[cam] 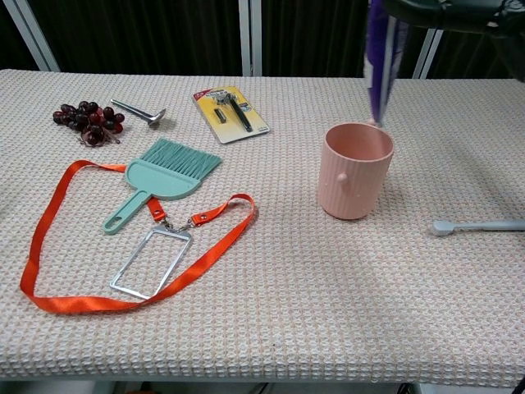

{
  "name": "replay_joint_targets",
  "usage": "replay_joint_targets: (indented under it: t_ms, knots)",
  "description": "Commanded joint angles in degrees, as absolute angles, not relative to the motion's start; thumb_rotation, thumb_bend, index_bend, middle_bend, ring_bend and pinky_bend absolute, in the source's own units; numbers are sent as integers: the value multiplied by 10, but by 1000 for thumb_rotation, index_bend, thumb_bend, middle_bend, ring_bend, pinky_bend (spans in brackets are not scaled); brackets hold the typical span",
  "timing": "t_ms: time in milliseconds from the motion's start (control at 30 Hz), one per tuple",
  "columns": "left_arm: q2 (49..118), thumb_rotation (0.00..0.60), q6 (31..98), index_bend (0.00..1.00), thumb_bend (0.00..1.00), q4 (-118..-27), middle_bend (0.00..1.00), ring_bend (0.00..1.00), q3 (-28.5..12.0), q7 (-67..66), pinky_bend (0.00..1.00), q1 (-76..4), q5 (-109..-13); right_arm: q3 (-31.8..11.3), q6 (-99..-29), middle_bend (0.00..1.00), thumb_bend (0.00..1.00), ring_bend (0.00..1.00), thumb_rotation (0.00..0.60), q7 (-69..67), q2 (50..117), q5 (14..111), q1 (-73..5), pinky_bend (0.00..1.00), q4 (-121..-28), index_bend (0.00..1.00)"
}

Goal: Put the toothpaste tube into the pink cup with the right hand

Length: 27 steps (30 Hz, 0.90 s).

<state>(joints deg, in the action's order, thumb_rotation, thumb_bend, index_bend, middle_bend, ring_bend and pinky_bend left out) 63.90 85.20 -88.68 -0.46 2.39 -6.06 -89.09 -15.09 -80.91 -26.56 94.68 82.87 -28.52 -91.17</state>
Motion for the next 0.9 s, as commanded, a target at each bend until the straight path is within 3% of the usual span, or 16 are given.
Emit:
replay_joint_targets:
  t_ms: [33,500,900]
  knots:
    - [638,260,853,124,84,-885,89,95,-5,27,205,-60,-890,-153,-796,697,684,210,600,-259,969,819,-294,0,-897,888]
    - [642,263,850,124,84,-878,89,96,-3,34,205,-59,-891,-122,-751,665,677,209,600,-220,993,789,-285,0,-833,866]
    - [639,264,847,124,84,-885,89,96,-2,30,206,-59,-890,-113,-728,461,638,96,600,-226,998,797,-285,0,-806,775]
